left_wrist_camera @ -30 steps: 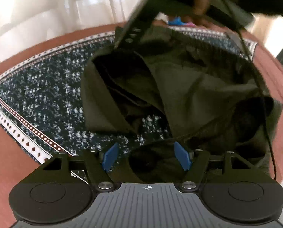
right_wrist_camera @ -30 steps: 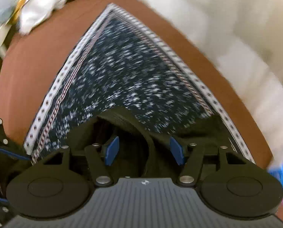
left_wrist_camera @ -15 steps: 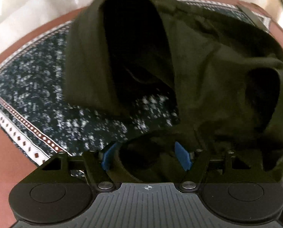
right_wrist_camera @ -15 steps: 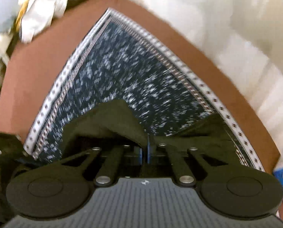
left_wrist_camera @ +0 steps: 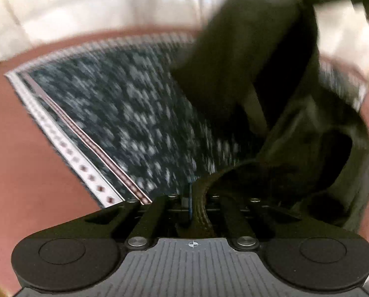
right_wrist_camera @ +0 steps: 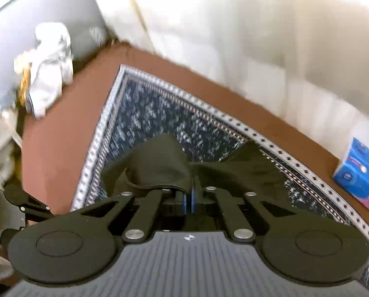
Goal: Fold clothes
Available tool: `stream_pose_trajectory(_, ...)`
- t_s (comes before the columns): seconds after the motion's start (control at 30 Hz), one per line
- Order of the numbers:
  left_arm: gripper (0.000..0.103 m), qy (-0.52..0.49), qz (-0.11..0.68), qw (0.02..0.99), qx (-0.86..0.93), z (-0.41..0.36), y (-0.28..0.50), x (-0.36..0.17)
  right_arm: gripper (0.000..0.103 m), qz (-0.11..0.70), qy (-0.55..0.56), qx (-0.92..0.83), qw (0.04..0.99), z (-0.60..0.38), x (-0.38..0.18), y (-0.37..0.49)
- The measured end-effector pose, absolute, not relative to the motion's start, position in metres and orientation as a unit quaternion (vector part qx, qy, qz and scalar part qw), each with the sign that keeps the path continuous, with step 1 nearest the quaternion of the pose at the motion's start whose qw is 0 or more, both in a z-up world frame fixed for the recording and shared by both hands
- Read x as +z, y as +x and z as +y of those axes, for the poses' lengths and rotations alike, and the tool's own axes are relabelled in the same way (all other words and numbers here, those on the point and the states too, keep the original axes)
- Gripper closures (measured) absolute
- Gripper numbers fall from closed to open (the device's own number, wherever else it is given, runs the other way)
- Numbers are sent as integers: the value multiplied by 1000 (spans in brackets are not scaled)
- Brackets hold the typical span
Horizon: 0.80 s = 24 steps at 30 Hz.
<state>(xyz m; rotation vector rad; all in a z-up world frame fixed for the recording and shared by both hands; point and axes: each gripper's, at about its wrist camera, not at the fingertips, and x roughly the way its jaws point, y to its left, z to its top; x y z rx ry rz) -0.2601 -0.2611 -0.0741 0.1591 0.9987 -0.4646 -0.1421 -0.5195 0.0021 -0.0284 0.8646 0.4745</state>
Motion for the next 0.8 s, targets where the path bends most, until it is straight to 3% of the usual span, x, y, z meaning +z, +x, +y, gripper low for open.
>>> stream_pose_trajectory(0.4,103,-85,280,937,-192,-179,-292,78,99,283,68,149,945,-579,143,-262)
stream_pose_trajectory(0.8,103,-94,175,939,-281,-93,-278,160,99,180,67,60,980,-519,225,-366)
